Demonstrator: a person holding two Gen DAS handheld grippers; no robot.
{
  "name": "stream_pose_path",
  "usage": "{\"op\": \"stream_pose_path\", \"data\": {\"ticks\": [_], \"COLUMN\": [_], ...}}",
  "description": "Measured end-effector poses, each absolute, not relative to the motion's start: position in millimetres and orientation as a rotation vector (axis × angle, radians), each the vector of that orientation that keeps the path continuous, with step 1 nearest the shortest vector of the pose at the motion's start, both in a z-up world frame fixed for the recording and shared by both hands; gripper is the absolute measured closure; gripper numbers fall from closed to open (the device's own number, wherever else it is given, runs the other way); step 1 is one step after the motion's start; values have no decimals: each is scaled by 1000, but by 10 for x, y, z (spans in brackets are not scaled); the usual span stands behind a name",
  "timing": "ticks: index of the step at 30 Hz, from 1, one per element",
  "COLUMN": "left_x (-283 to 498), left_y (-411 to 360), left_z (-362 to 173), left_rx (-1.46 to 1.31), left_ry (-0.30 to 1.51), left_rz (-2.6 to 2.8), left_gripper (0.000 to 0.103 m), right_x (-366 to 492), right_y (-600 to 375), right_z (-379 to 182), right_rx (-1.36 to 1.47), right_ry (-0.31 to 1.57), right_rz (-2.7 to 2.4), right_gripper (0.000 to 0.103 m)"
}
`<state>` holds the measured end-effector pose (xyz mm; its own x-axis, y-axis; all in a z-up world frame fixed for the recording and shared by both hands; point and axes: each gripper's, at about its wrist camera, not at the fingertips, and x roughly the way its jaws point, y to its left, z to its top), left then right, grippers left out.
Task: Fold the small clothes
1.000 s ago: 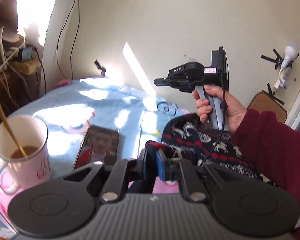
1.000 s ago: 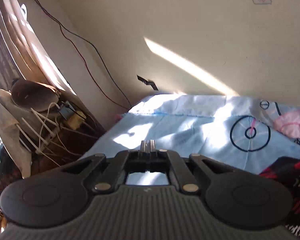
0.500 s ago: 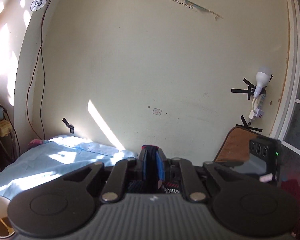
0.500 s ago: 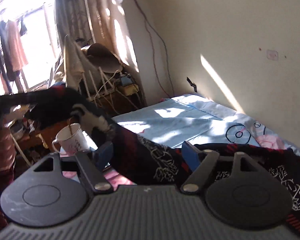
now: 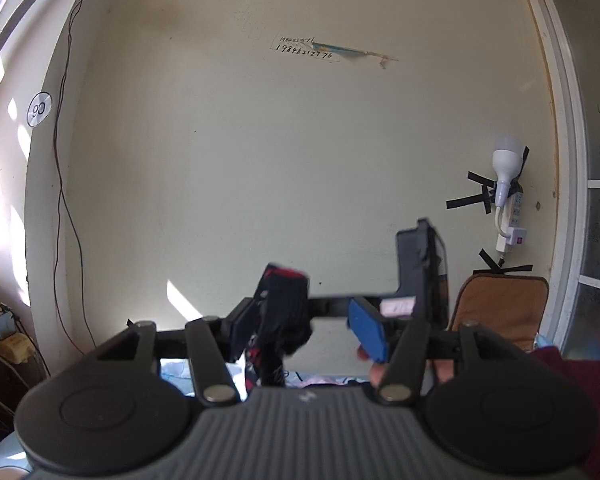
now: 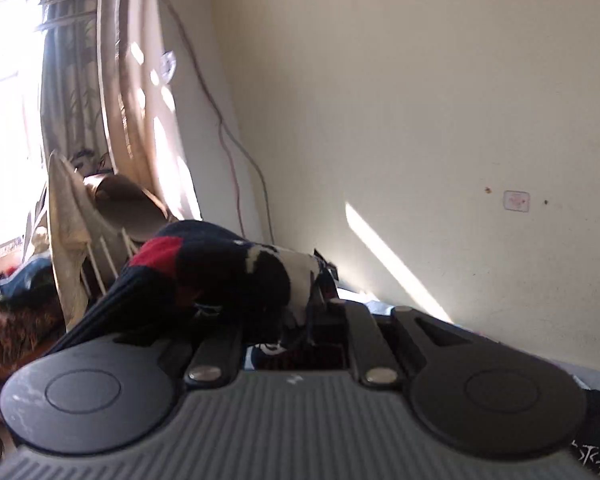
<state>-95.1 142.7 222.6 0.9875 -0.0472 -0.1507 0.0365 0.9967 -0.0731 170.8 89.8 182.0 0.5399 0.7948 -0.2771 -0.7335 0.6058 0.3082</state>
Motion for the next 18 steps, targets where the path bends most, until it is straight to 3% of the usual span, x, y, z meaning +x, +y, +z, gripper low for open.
{"op": "stream_pose_path", "data": {"ticks": [4,7,16,18], "left_x": [-536,-62,1574,1841], "left_y": [1413,1383,1426,1421], "left_z": [2010,1759,718,479], "left_rx": [-88,-108,-263,-290], "left_ry": [248,346,748,809], "left_rz": [-44,-82,-189,-188], "left_gripper": [49,47,42,34], "right_x": [2122,2193,1771,1654], "right_y": [171,-447,-1729,-1806], "right_z": [2124,2044,619,408], "right_rx": [414,497,622,620], "right_ry": [370,352,589,613], "right_rz": [808,715,403,385], "right_gripper": [89,89,89,89]}}
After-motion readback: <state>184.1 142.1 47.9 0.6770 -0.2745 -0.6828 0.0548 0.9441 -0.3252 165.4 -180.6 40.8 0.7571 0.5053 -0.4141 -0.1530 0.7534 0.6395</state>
